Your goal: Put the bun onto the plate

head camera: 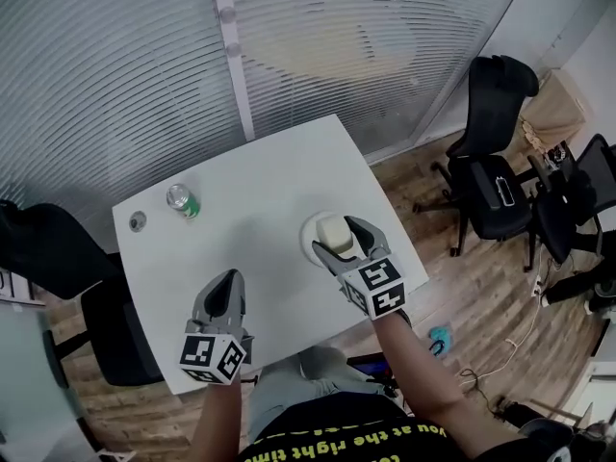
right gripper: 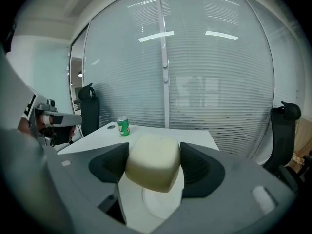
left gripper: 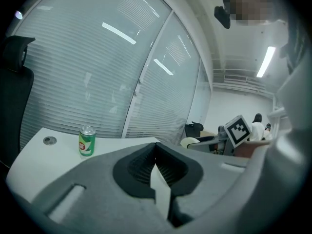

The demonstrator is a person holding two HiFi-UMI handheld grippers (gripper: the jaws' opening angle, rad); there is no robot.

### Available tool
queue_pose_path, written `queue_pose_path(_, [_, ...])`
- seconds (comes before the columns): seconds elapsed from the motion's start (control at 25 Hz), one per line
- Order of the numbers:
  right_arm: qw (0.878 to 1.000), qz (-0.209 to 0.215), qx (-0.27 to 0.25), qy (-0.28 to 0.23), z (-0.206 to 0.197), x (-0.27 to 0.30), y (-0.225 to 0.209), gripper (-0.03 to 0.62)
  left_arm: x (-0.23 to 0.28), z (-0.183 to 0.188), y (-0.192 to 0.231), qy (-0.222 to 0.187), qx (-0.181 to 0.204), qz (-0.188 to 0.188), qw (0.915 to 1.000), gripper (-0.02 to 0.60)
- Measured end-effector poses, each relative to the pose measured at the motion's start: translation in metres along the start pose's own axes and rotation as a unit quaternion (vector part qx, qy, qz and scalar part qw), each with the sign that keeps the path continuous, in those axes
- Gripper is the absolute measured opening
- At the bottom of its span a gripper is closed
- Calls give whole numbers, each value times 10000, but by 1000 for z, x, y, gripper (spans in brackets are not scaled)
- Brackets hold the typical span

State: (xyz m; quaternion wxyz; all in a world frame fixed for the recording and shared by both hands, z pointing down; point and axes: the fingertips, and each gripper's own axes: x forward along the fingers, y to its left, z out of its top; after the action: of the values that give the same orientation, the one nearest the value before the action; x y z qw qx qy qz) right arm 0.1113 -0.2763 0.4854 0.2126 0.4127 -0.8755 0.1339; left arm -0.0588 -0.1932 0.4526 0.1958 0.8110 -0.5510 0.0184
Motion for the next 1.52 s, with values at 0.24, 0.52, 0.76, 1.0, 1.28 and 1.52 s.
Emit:
queue_pose_path(0.24, [9999, -118, 96, 49, -11, -7, -19, 337, 13, -6, -14, 108, 11, -123, 9999, 1])
queue_pose_path(0.52, [9994, -221, 196, 152, -25, -7, -33, 337, 24, -14, -18, 208, -28, -156, 9997, 1])
queue_pose_path(0.76, [9990, -269, 282, 220, -35, -4, -40, 337, 33, -19, -18, 288, -44, -208, 9994, 0])
queue_pose_path(1.0, [9987, -295, 328, 267, -42, 0, -43, 337, 37, -25, -18, 350, -62, -229, 9991, 1])
queue_pose_path(1.28, [9982, -351, 330, 346, -51, 8, -47, 337, 38, -29, -13, 407, -147, -157, 9989, 0])
queue_pose_path(1.52, [9980, -293, 348, 442, -62, 19, -47, 337, 41, -38, -6, 500, -178, -76, 9986, 0])
